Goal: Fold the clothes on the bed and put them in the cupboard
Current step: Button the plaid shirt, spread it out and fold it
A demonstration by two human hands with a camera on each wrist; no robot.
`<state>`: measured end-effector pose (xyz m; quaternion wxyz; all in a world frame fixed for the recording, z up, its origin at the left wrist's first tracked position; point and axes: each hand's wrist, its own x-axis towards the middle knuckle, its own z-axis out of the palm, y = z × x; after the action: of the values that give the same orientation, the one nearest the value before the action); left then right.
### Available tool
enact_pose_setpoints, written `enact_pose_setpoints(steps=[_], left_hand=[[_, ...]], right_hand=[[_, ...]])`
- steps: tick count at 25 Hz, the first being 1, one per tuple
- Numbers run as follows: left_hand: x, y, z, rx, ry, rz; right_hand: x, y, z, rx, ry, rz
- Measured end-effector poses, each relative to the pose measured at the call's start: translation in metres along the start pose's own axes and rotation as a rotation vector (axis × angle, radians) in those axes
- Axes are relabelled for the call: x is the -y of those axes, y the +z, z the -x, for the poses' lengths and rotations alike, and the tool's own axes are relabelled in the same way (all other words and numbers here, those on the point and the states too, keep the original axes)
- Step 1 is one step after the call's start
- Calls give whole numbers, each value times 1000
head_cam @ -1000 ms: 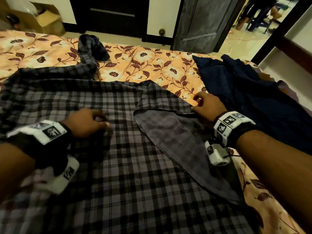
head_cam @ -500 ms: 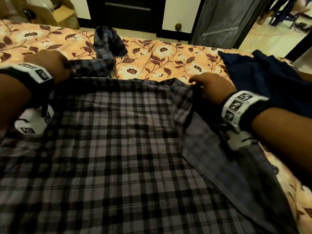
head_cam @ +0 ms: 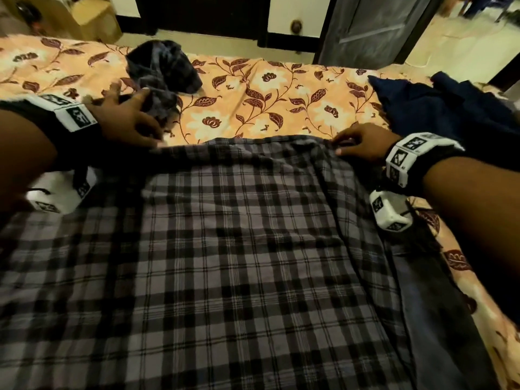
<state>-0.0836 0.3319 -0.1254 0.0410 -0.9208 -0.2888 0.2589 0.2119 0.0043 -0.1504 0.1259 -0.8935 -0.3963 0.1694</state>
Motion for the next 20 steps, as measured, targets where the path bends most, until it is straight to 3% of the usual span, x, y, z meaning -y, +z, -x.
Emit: enact_pose_setpoints(steps=[3,5,7,9,11,13,15,17,18,20], left_hand=[[33,-9,-3,183,-50,-182],[44,-14,-7,65,-62,-266],[61,-22,-17,-78,-79,-132],[67,-17,-23,-120,-74,-25],[51,-1,-25,-181,-98,54],[28,15,-21,-327,-190,200],[2,18,10,-609,-139,440],[-37,25,71,-794,145,756],[-62,36,112,-811,242,900],[-107,81,193,-698,223,1041]], right_hand=[[-8,-3,-7,35,-29,229],[-11,-9,-15,24,-44,300],[-10,-21,-29,-10,-44,302],[-13,-34,-42,-8,-14,324],[-15,-28,-51,52,27,413],[-16,-12,-53,34,59,526],[-9,-2,-45,-92,142,510],[15,3,-20,-285,200,342],[36,10,4,-325,149,258],[77,37,72,-224,-56,33]])
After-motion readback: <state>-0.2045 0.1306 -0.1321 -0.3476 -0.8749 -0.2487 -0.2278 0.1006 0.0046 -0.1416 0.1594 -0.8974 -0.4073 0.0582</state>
